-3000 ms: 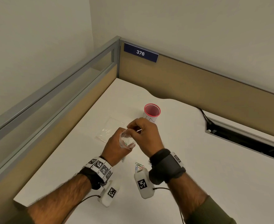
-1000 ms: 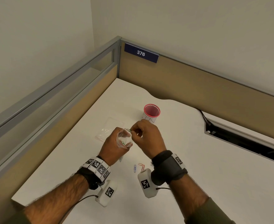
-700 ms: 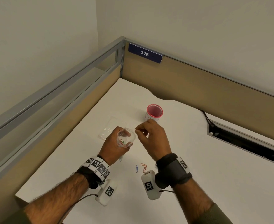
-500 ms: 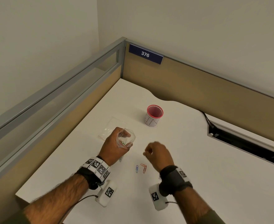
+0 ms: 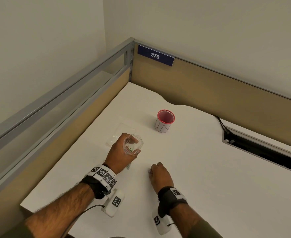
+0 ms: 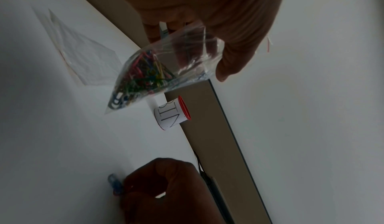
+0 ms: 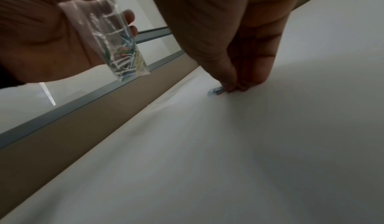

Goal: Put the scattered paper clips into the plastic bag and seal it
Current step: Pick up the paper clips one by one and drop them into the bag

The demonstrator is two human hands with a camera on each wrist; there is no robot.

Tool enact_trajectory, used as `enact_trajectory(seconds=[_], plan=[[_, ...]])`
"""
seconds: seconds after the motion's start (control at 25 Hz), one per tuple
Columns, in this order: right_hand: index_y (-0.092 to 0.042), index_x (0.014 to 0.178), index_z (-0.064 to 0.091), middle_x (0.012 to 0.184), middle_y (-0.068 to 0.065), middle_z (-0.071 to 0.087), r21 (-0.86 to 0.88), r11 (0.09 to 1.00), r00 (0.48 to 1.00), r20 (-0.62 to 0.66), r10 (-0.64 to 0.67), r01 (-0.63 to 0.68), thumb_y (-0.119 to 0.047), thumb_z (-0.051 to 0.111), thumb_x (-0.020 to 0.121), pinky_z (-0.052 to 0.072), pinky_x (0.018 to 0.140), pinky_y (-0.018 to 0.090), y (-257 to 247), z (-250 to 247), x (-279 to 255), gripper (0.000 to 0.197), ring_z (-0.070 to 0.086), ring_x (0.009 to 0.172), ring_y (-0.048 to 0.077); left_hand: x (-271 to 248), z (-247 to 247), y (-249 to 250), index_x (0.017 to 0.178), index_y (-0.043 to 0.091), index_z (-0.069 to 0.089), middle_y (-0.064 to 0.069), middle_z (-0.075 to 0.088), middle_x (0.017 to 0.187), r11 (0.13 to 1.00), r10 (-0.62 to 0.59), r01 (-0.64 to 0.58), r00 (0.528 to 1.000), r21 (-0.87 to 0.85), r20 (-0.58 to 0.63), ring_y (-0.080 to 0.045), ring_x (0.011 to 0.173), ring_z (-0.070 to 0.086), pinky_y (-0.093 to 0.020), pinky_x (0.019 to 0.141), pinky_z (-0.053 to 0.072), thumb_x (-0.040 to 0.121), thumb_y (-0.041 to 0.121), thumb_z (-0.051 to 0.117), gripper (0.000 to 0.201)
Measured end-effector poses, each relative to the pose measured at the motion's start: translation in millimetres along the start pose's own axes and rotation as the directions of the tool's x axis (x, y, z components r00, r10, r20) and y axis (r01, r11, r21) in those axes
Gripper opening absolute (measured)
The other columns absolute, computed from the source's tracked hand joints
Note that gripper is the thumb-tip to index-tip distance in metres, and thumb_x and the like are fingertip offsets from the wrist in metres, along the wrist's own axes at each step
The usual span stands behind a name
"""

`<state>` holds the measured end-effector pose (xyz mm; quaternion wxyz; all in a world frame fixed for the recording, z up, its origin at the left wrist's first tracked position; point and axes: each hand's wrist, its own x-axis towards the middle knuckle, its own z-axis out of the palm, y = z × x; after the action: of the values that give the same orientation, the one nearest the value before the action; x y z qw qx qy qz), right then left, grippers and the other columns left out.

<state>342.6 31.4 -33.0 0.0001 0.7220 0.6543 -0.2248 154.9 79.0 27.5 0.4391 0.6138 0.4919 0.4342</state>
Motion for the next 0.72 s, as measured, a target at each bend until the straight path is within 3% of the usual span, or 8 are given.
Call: enact_trajectory(seconds=[0.12,0.36,0.52,0.72], plan=[[-0.010,0.099,0.061,0.106,0.009,0.057,-0.011,0.997,0.997,0.006,-0.082,0.082,-0.004,0.044,0.091,0.044,0.080,0.031,9.1,-8.2,12.3,0.020,0.056,0.100,0.029,1.0,-1.7,0.8,0.105,0.011,0.058,-0.004,0.066,0.108,1.000,0.004,-0.004,1.000,0.005,-0.010,-0.015,0.107,0.062,-0.021,0.094,0.048,0.076,0.001,0.080,0.038],[-0.012,0.102,0.063,0.107,0.008,0.057,0.034,0.999,1.000,0.017,0.008,-0.009,-0.019,0.059,0.087,0.045,0.082,0.032,34.1,-17.3,10.5,0.018,0.058,0.098,0.028,3.2,-4.0,2.6,0.103,0.011,0.057,-0.004,0.067,0.107,1.000,-0.002,0.002,0.999,0.003,-0.035,-0.014,0.106,0.062,-0.017,0.094,0.047,0.076,0.001,0.080,0.037],[-0.015,0.096,0.063,0.102,0.006,0.058,0.003,0.998,0.999,-0.001,-0.055,0.055,-0.019,0.049,0.092,0.046,0.075,0.033,22.1,-4.0,4.2,0.014,0.059,0.092,0.027,4.7,-0.6,3.6,0.104,0.012,0.057,-0.004,0.067,0.108,1.000,0.002,-0.001,1.000,0.012,-0.022,-0.015,0.107,0.063,-0.022,0.095,0.048,0.076,0.002,0.080,0.037],[-0.019,0.094,0.065,0.102,0.004,0.058,-0.019,0.990,0.990,0.018,-0.137,0.138,-0.015,0.050,0.091,0.046,0.075,0.032,21.1,-5.4,6.1,0.016,0.058,0.094,0.025,6.5,-1.1,6.6,0.105,0.013,0.058,-0.002,0.067,0.108,1.000,0.025,-0.025,1.000,0.004,-0.007,-0.016,0.108,0.063,-0.024,0.097,0.049,0.076,0.003,0.081,0.038]])
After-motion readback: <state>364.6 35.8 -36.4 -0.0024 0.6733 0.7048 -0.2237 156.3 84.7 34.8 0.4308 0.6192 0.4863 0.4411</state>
